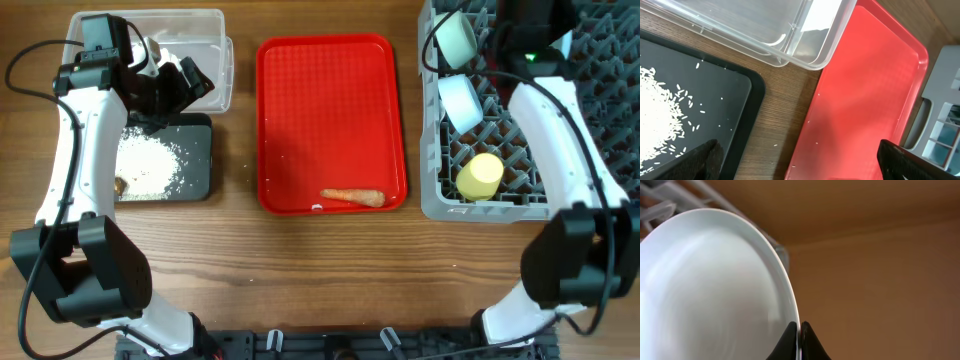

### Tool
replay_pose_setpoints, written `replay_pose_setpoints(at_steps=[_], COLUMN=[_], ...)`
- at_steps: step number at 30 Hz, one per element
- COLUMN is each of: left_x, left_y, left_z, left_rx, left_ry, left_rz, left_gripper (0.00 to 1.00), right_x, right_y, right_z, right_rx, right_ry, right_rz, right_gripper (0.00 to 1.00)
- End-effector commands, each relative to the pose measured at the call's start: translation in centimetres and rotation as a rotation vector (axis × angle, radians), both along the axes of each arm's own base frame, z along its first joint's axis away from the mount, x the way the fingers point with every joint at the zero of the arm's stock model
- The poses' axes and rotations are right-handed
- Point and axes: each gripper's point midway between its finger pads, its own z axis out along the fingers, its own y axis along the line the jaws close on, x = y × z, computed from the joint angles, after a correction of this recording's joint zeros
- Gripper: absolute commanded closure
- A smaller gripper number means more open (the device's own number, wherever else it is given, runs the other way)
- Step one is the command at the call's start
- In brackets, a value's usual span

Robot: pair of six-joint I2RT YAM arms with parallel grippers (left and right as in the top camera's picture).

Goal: Sort waste into correct bins and load items into the dishwasher rack
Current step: 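Lift the plate with right gripper and stand it upright in the rack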

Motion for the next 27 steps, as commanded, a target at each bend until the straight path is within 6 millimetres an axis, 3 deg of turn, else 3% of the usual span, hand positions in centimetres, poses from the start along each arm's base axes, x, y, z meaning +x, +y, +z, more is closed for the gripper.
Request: replay_pose_setpoints(at_steps=[1,6,10,11,12,13,14,16,20,24,26,27], left_x=[0.1,0.1,0.1,0.1,0.1,0.1,0.1,0.1,0.1,0.1,0.1,0.1], left_y=[0.1,0.1,0.1,0.1,0.1,0.1,0.1,0.1,0.1,0.1,0.1,0.1], left_z=[0.7,0.7,0.7,0.7,0.7,0.7,0.7,0.7,0.7,0.7,0.7,0.7], left_rx=[0.002,0.002,0.002,0.002,0.002,0.002,0.002,0.002,0.002,0.002,0.002,0.002], left_ry=[-0.020,-0.020,-0.020,-0.020,-0.020,-0.020,-0.020,-0.020,-0.020,-0.020,-0.020,-0.020], left_rz=[0.002,0.002,0.002,0.002,0.002,0.002,0.002,0.002,0.002,0.002,0.002,0.002], left_gripper=[0.00,0.00,0.00,0.00,0.00,0.00,0.00,0.00,0.00,0.00,0.00,0.00], right_x=[1.4,1.8,1.8,1.7,1.6,1.7,1.7,1.7,1.6,0.1,-1.1,-2.6], right_y=[0.2,0.7,2.9,3.6,3.9,4.0,4.0,4.0,4.2,4.8,5.8,7.1], right_z=[-3.7,-5.3,-8.1,-9.0,-9.3,-9.4,-9.4,-9.0,-6.3,0.8,3.5,5.3], right_rx=[-0.010,0.023,0.136,0.199,0.250,0.308,0.371,0.459,0.546,0.607,0.665,0.769], right_ry=[0.087,0.101,0.176,0.183,0.158,0.110,0.049,-0.045,-0.169,-0.312,-0.353,-0.380], right_rz=[0.030,0.041,0.144,0.165,0.151,0.121,0.081,0.021,-0.008,0.055,0.108,0.150], right_gripper=[0.96,0.96,0.95,0.90,0.81,0.58,0.23,0.01,0.00,0.00,0.00,0.00])
